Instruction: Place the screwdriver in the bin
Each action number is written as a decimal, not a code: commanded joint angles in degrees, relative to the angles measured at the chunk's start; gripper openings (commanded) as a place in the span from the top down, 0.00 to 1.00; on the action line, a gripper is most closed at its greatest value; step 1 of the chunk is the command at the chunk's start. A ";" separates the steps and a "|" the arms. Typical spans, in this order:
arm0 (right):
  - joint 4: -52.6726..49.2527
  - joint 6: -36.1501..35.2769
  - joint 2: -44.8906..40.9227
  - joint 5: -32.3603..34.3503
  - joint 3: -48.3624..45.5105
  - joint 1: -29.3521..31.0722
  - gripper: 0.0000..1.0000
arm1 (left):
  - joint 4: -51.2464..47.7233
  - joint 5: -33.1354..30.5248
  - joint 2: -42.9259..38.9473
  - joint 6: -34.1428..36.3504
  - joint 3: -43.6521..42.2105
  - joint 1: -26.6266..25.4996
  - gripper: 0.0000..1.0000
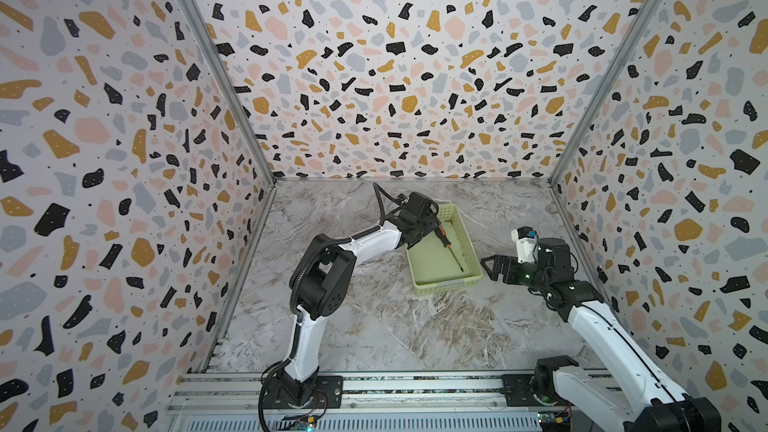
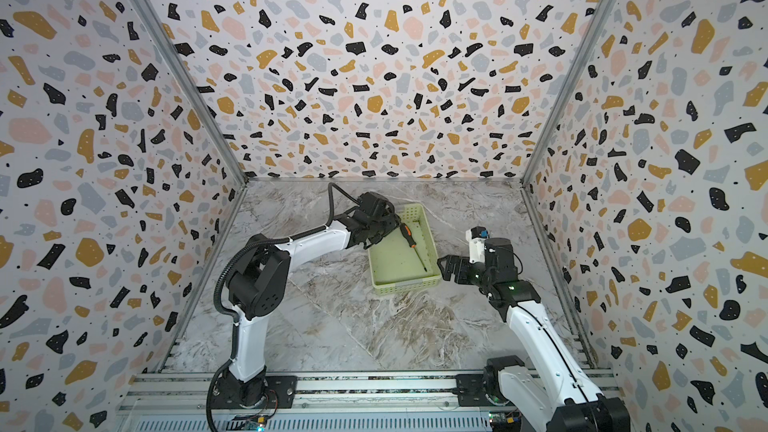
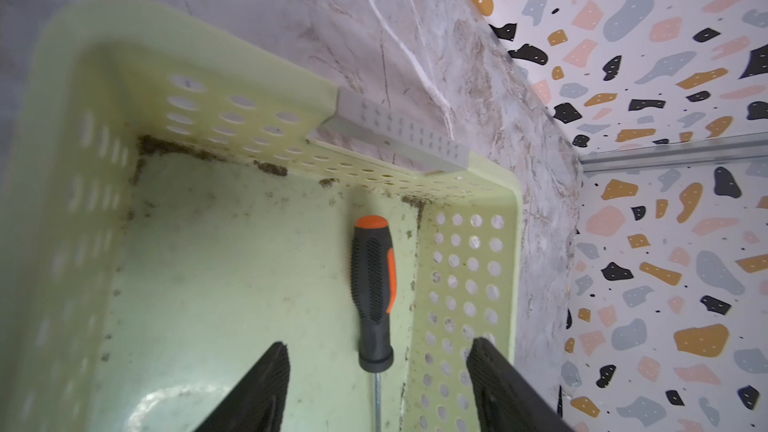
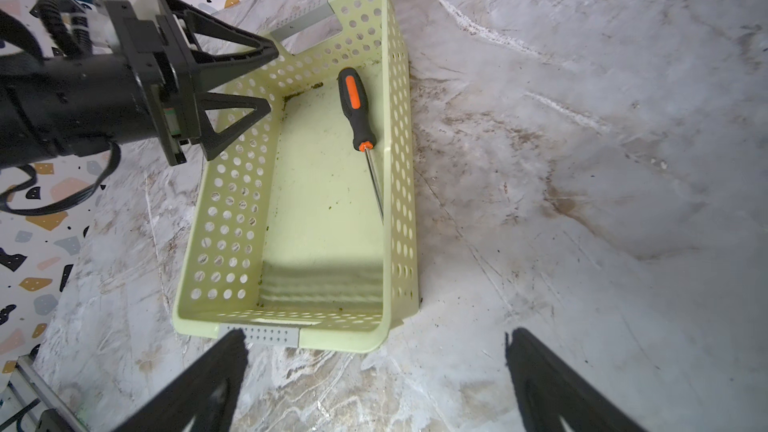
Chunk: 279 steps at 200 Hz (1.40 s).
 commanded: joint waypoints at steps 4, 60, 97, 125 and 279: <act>-0.04 0.14 -0.89 -0.09 0.53 -0.23 0.01 | -1.20 -1.07 -5.24 6.26 4.33 -1.04 0.16; -3.25 -1.03 0.75 6.21 5.66 -0.23 0.01 | 9.08 -3.04 -19.25 26.57 -2.31 -1.58 0.01; -4.91 -0.14 3.94 4.72 11.31 -3.09 0.01 | 19.95 -12.16 -33.23 37.67 -16.93 -1.58 0.00; -2.76 1.55 6.36 5.64 12.30 -5.09 0.01 | 30.28 -21.20 -45.33 40.16 -31.51 -1.49 0.00; 8.32 -9.77 4.68 13.13 12.86 -4.28 0.01 | 39.32 -45.76 -67.03 61.39 -63.10 4.79 0.00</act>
